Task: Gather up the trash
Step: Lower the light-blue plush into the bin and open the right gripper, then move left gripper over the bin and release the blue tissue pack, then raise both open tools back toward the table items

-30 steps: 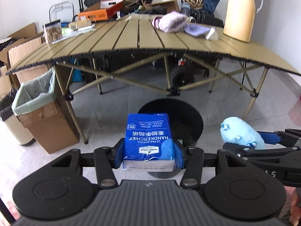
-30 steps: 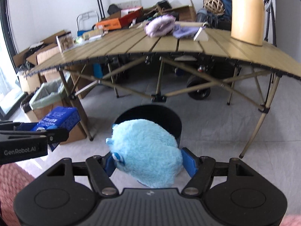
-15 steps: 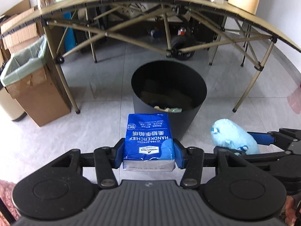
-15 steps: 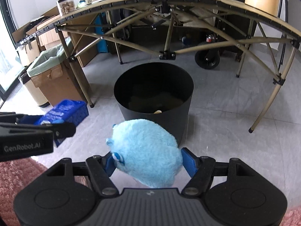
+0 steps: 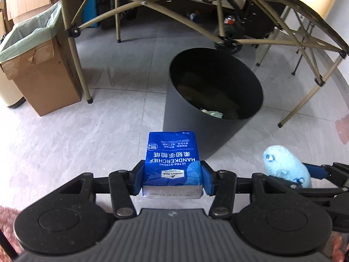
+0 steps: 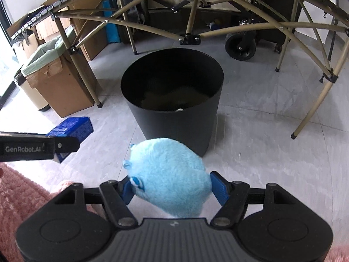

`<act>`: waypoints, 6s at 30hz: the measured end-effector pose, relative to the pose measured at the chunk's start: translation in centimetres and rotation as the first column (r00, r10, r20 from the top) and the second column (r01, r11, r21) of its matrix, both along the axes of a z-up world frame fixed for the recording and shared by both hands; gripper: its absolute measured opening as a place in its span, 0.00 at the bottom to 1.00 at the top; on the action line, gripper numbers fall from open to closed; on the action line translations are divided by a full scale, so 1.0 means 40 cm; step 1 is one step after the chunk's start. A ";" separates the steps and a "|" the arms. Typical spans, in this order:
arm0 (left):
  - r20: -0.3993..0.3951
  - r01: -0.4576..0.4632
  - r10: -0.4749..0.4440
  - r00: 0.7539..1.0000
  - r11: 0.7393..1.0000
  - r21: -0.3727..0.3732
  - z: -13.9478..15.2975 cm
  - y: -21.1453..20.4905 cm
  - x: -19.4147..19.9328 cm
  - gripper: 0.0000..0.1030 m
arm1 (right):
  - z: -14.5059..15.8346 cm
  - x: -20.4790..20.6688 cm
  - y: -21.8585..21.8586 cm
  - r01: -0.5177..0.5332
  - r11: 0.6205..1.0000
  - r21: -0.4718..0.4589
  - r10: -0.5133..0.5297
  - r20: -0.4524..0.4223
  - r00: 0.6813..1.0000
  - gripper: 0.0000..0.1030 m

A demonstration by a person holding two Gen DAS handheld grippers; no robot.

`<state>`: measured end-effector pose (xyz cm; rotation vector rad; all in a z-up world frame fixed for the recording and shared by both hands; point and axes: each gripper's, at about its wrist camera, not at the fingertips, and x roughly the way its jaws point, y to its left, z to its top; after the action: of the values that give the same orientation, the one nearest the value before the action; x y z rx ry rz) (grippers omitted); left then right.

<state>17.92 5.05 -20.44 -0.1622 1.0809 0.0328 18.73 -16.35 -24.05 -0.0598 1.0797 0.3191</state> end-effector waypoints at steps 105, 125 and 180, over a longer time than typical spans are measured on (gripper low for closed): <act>0.051 -0.015 0.010 0.999 0.995 0.095 0.013 -0.159 0.385 0.51 | 0.092 0.426 -0.173 0.189 0.982 0.021 -0.189 -0.020 0.982 1.00; -0.040 0.010 -0.006 0.999 0.996 0.086 -0.075 -0.242 0.434 0.51 | 0.088 0.426 -0.247 0.251 0.968 0.026 -0.250 -0.022 0.968 1.00; -0.086 0.072 -0.072 0.994 0.997 -0.008 0.039 -0.233 0.376 0.99 | 0.095 0.427 -0.254 0.224 0.974 0.001 -0.224 -0.001 0.974 1.00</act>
<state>32.96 -4.29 -18.89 -0.1274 1.1728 -0.0278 35.82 -26.50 -20.24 0.0638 1.0757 0.1160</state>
